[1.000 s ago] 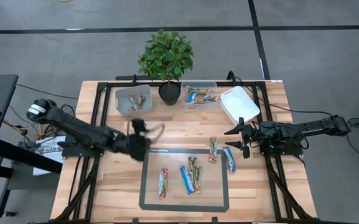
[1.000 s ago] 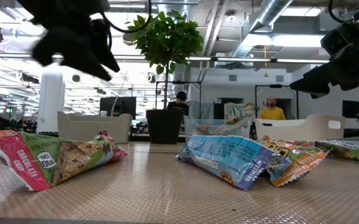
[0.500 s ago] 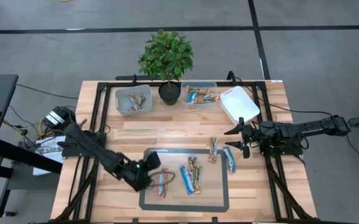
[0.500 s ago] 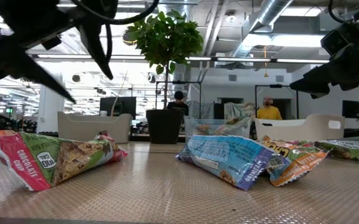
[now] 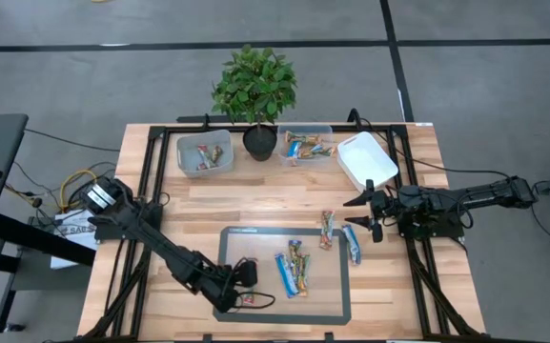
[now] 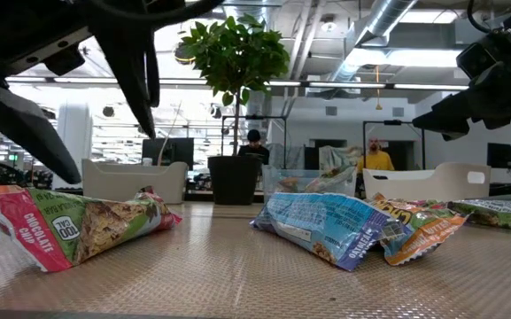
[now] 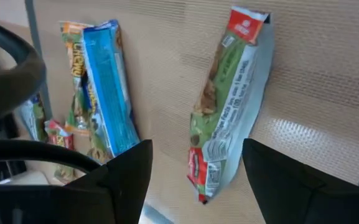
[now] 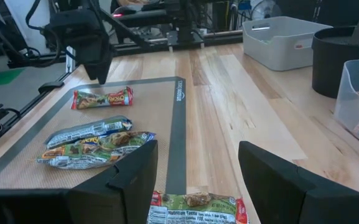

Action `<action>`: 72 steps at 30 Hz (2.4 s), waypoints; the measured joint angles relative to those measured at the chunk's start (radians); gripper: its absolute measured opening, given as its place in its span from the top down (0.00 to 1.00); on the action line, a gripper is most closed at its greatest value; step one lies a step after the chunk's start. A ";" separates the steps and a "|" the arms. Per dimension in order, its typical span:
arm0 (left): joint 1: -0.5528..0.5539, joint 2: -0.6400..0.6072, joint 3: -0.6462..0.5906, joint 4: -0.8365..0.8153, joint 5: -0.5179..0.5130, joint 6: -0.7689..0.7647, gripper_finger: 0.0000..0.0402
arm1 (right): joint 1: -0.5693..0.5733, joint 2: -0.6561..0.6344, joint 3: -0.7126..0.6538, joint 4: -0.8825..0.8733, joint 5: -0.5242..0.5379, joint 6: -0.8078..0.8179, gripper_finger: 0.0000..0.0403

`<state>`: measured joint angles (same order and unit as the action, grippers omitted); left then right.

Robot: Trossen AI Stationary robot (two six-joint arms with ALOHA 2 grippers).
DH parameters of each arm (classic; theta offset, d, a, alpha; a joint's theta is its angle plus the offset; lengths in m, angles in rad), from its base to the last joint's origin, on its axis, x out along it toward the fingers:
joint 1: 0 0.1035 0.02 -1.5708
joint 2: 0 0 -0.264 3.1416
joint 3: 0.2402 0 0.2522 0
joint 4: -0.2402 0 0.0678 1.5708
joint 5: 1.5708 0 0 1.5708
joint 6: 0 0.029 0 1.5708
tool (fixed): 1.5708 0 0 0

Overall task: Pick and place Granola Bars by type
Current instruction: Put the red granola bar into the gray bin

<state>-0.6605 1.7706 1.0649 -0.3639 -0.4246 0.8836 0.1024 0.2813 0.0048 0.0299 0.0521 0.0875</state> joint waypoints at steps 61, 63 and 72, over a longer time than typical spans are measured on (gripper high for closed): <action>0.158 0.133 0.154 -0.069 0.162 -0.153 0.87 | 0.000 0.000 0.000 0.000 0.000 0.000 0.46; 0.173 0.122 0.181 -0.070 0.068 -0.198 0.87 | 0.000 0.000 0.000 0.000 0.000 0.000 0.46; 0.295 0.122 0.349 -0.256 -0.193 -0.619 0.88 | 0.000 0.000 0.000 0.000 0.000 0.000 0.46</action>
<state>-0.3650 1.8923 1.4139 -0.6202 -0.6180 0.2650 0.1024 0.2813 0.0048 0.0299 0.0521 0.0875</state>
